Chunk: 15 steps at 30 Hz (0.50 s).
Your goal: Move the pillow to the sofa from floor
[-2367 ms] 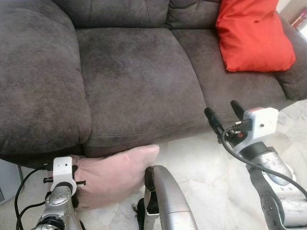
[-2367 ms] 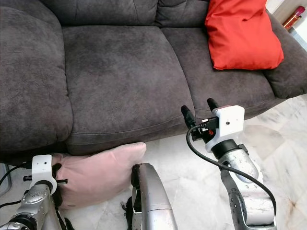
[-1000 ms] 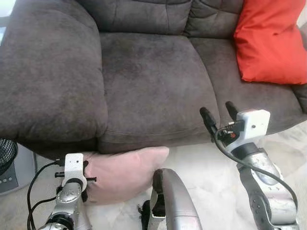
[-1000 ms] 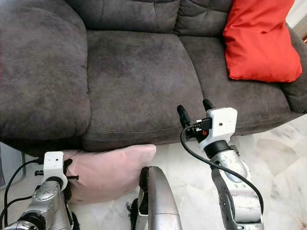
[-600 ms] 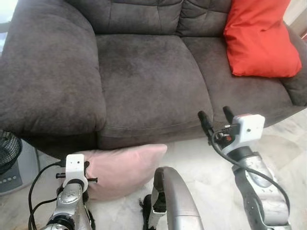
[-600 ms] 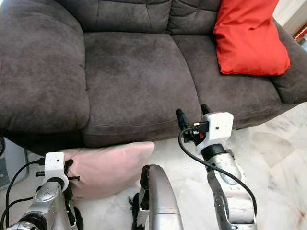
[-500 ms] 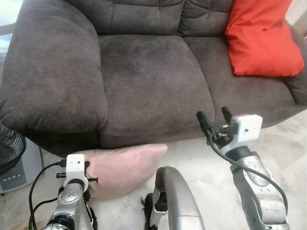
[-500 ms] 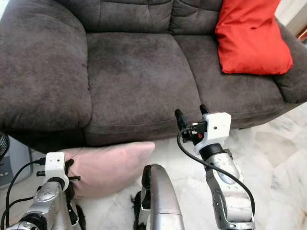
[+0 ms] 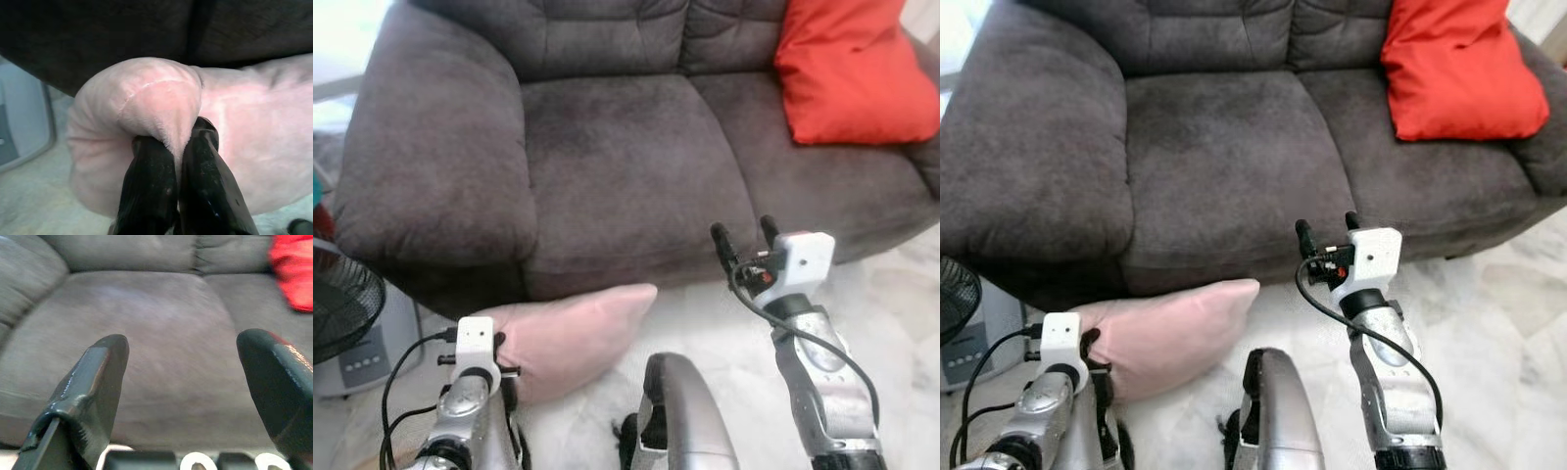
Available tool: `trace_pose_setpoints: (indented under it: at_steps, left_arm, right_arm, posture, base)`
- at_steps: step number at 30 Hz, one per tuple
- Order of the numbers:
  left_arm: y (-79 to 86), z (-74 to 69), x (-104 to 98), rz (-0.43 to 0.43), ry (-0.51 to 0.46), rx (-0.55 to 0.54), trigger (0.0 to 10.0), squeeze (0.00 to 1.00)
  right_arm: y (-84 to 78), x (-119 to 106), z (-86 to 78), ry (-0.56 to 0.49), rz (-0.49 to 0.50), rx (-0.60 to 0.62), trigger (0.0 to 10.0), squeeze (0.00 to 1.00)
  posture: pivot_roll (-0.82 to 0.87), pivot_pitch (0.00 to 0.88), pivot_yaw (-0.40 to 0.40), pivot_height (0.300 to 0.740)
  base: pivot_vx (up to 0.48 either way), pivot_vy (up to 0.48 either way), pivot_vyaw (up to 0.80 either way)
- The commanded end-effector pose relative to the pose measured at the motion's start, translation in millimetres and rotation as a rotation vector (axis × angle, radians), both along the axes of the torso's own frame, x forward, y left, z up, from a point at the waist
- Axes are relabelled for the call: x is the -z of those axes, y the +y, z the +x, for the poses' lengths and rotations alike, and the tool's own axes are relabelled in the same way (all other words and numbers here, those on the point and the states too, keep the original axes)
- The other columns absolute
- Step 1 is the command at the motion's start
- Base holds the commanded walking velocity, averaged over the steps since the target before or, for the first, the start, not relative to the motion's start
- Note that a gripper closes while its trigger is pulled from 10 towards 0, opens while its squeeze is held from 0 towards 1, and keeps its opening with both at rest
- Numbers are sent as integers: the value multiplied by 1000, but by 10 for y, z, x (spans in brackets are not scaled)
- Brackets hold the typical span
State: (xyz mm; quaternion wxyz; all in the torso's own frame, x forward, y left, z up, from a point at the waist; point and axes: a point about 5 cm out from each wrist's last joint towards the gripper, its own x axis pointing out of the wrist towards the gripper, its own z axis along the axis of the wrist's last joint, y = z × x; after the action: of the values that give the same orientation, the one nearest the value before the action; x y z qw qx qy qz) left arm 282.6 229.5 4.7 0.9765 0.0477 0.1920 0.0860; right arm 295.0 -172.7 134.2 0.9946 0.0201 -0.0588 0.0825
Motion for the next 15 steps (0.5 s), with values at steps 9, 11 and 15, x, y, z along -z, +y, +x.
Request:
trace_pose_setpoints:
  at_steps: [9,11,15]
  left_arm:
    - [102,-53,19,20,17,-2,10000,0]
    - [74,-31,6,22,13,17,10000,0]
    - [30,12,-19,22,5,33,10000,0]
  right_arm:
    - [-4,74,15,-23,11,39,10000,0]
    - [-19,102,8,-26,12,53,10000,0]
    - [-29,131,3,-30,20,73,10000,0]
  posture:
    - [57,41,-85,538]
    - [56,27,-69,538]
    - [57,20,-61,538]
  base:
    - [-286,0,0]
    - [-285,0,0]
    - [-287,0,0]
